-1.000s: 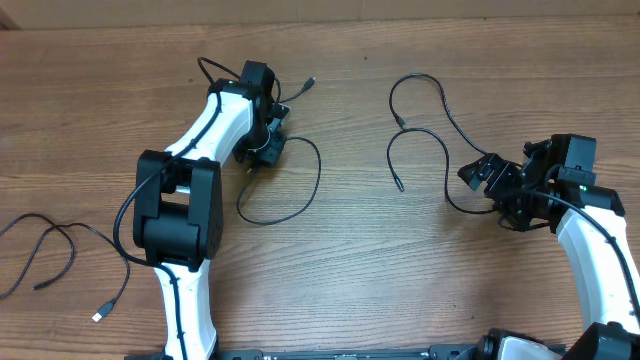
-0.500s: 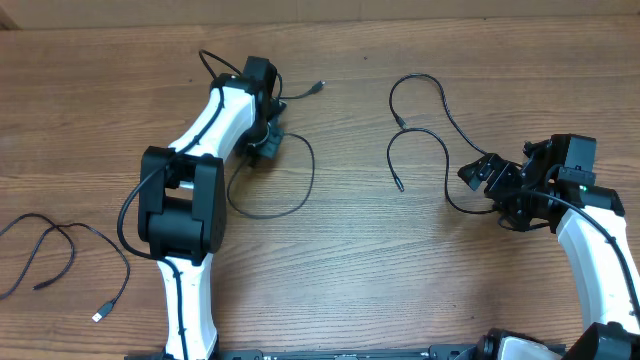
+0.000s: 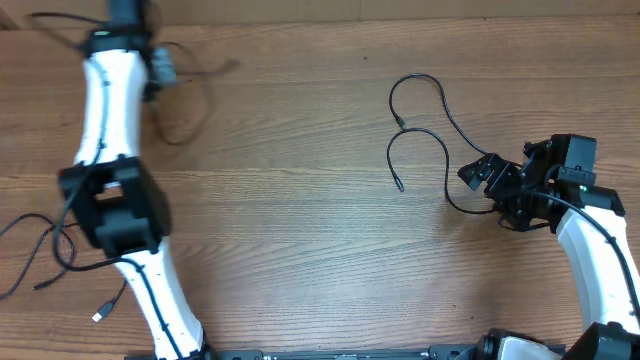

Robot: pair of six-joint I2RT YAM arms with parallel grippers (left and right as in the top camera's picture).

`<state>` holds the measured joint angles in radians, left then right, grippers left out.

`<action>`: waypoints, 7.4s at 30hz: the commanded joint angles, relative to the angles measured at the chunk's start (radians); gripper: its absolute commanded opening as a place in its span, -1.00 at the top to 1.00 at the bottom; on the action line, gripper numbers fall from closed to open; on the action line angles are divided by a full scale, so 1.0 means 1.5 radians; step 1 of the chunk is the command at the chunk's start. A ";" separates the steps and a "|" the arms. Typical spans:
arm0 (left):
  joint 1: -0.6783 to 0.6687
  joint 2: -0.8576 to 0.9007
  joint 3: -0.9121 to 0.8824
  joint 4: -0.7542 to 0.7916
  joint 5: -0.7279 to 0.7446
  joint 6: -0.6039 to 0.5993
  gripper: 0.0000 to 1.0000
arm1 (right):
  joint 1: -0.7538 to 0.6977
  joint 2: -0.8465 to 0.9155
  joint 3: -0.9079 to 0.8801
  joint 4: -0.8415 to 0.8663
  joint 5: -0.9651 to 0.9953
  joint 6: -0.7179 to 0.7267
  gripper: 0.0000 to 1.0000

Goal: Untangle cables

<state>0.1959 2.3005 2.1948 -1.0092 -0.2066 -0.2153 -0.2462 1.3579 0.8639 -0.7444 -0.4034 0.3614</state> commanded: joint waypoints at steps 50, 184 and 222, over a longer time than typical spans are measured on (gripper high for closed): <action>0.237 0.113 0.035 0.292 0.022 -0.169 -0.99 | 0.003 -0.010 0.018 0.003 0.002 -0.008 -1.00; -0.690 0.077 -0.229 0.414 0.056 -0.295 -0.86 | 0.421 -0.320 0.315 -0.561 0.493 0.407 -1.00; -0.695 0.132 -0.255 0.335 -0.059 -0.159 -0.15 | 0.421 -0.320 0.315 -0.561 0.493 0.407 -1.00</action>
<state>-0.8558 2.4306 1.8694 -0.4530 -0.2924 -0.4530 0.3866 0.8806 1.3201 -1.5902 0.3248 0.9649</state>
